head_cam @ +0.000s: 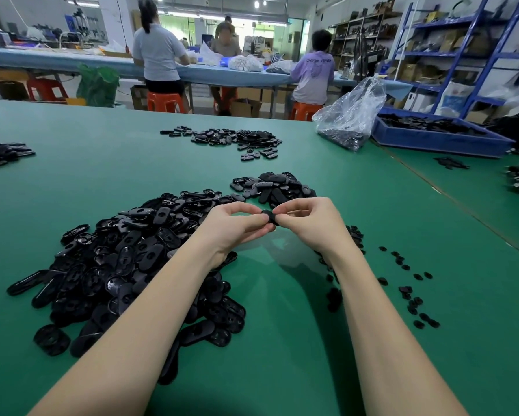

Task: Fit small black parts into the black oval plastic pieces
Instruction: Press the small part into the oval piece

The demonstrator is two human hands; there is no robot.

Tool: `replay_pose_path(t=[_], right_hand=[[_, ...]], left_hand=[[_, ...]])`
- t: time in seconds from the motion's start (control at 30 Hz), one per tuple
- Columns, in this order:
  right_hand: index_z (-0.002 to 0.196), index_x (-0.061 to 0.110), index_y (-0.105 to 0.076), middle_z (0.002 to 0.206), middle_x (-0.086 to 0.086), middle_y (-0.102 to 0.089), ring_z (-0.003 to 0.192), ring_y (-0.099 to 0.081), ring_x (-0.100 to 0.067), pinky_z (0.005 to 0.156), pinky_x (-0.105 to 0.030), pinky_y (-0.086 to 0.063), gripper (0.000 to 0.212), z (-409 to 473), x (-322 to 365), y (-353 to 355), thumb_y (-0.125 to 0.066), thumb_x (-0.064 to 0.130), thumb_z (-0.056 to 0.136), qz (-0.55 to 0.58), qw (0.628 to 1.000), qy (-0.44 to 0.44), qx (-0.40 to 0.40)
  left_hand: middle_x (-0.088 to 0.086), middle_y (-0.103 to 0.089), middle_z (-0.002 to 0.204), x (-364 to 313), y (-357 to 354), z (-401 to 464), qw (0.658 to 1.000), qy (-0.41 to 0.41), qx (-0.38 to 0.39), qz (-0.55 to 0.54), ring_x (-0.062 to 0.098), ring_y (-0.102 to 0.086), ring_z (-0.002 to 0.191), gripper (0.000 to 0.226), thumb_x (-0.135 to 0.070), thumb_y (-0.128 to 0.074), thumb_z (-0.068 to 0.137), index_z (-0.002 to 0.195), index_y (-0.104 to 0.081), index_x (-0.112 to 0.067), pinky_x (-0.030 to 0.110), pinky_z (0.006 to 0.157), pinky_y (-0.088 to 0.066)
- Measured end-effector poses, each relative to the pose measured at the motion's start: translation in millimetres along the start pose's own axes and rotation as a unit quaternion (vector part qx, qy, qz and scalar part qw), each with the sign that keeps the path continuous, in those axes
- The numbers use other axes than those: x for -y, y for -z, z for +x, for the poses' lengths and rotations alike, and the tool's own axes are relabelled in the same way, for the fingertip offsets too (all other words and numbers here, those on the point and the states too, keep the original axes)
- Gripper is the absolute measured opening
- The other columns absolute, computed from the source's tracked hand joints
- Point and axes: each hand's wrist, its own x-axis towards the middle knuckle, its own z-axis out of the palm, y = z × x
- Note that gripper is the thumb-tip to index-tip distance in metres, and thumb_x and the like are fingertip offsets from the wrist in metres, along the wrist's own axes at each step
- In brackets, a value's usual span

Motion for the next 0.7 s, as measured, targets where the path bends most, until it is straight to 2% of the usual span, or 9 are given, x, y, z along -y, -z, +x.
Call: replay_pose_path(t=[0.07,0.2,0.33,0.47,0.53,0.6,0.7], right_hand=[[0.081,0.028,-0.081,0.078,0.008,-0.077,0.064,-0.064,0.008,0.051,-0.004,-0.041,0.009,0.5,-0.8,0.8,-0.078,0.020,0.085,-0.007,1.000,-0.004,-0.005],[0.084,0.028,-0.081,0.080,0.010,-0.077,0.073,-0.066,0.003,0.050,-0.003,-0.040,0.007,0.8,-0.9,2.0,-0.078,0.022,0.084,-0.020,1.000,-0.014,-0.001],[0.080,0.030,-0.079,0.071,0.010,-0.072,0.049,-0.054,0.008,0.042,-0.006,-0.034,0.005,1.7,0.5,3.0,-0.082,0.026,0.082,-0.041,0.999,-0.016,0.000],[0.078,0.029,-0.076,0.069,0.010,-0.071,0.045,-0.053,0.009,0.040,-0.008,-0.032,0.010,2.4,1.8,6.2,-0.085,0.029,0.080,-0.063,0.998,-0.017,0.001],[0.080,0.030,-0.075,0.072,0.012,-0.071,0.052,-0.057,0.007,0.046,-0.013,-0.038,0.012,1.9,3.4,6.9,-0.086,0.033,0.078,-0.074,0.997,-0.020,-0.003],[0.082,0.032,-0.075,0.078,0.012,-0.072,0.066,-0.063,0.000,0.059,-0.023,-0.044,0.014,2.3,4.3,6.9,-0.086,0.038,0.077,-0.087,0.996,-0.019,-0.004],[0.086,0.034,-0.076,0.084,0.012,-0.074,0.074,-0.064,-0.001,0.063,-0.024,-0.044,0.014,2.6,4.1,8.3,-0.086,0.041,0.078,-0.068,0.997,-0.019,0.009]], left_hand=[[0.022,-0.076,0.092,0.7,0.5,0.0,1.000,-0.006,0.004,0.011,0.027,-0.077,0.083,0.014,0.008,-0.072,0.085,0.096,-0.066,0.000,0.021,0.070,-0.061],[0.022,-0.076,0.094,0.8,0.7,0.2,0.999,-0.015,0.014,0.042,0.026,-0.077,0.084,0.013,0.008,-0.071,0.086,0.096,-0.070,-0.001,0.021,0.071,-0.060],[0.023,-0.076,0.093,-0.1,2.3,0.2,0.992,-0.045,0.026,0.119,0.025,-0.075,0.083,0.014,0.008,-0.070,0.087,0.097,-0.071,-0.001,0.024,0.076,-0.061],[0.016,-0.077,0.086,-1.7,2.8,-0.9,0.973,-0.086,0.037,0.210,0.019,-0.074,0.080,0.013,0.001,-0.070,0.089,0.100,-0.071,-0.006,0.023,0.079,-0.059],[0.013,-0.078,0.086,-2.4,3.2,-0.4,0.968,-0.095,0.039,0.230,0.020,-0.075,0.085,0.012,-0.001,-0.071,0.089,0.098,-0.071,-0.009,0.025,0.085,-0.058],[0.014,-0.078,0.086,-2.9,3.6,0.5,0.970,-0.094,0.042,0.222,0.020,-0.074,0.084,0.012,0.000,-0.069,0.090,0.096,-0.070,-0.010,0.025,0.085,-0.058],[0.017,-0.077,0.089,-4.3,4.9,1.4,0.980,-0.072,0.049,0.179,0.021,-0.074,0.084,0.012,0.002,-0.067,0.091,0.096,-0.068,-0.008,0.024,0.082,-0.060]])
